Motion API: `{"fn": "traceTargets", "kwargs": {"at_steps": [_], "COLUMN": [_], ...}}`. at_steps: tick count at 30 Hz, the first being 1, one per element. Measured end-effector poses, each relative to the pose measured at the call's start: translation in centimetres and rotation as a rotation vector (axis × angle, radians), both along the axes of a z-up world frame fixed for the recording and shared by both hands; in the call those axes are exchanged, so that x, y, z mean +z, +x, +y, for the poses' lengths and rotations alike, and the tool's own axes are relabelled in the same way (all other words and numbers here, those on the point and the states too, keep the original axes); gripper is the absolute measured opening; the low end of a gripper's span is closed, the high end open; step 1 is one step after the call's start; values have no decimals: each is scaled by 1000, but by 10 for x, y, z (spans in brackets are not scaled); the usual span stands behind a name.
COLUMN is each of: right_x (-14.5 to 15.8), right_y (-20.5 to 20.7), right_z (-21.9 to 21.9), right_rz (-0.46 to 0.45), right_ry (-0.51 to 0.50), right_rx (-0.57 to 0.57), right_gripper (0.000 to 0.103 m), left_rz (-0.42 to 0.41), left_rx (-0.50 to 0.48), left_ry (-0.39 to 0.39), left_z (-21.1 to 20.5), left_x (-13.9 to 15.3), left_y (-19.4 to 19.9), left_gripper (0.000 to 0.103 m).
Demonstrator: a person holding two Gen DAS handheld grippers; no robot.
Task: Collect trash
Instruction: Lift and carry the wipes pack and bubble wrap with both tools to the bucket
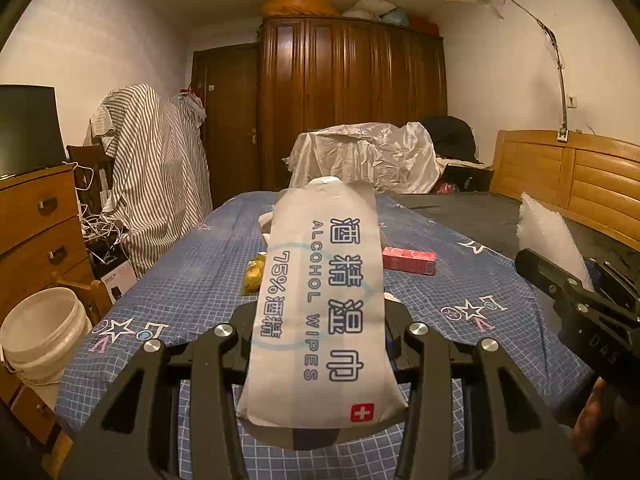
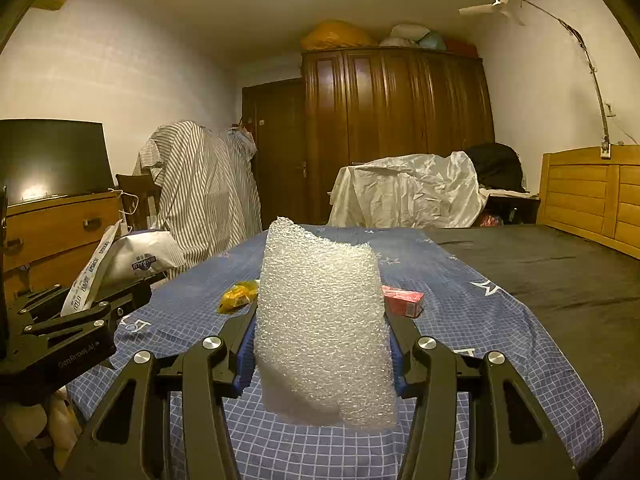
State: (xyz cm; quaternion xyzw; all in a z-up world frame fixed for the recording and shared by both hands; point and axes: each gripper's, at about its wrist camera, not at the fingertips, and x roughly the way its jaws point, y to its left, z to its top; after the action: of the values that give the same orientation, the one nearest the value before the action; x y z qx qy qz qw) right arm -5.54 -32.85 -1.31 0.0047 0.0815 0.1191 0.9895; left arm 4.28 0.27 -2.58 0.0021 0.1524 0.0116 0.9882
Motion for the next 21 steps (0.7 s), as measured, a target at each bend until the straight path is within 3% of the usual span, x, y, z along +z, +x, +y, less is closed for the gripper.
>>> {"fn": "traceTargets", "kwargs": {"at_steps": [13, 21], "right_x": [-3, 16], "right_y": [8, 26], "right_z": [2, 27], "right_rz": [3, 1], "right_ry": [-11, -27], "right_rx": [16, 91], "right_gripper": [52, 52], "left_rz": [-11, -11], "left_rx": [10, 69], "left_ry": [-16, -24], "left_z": [6, 32], "left_x": [4, 14], "left_y": [1, 2], "left_gripper": [41, 42]}}
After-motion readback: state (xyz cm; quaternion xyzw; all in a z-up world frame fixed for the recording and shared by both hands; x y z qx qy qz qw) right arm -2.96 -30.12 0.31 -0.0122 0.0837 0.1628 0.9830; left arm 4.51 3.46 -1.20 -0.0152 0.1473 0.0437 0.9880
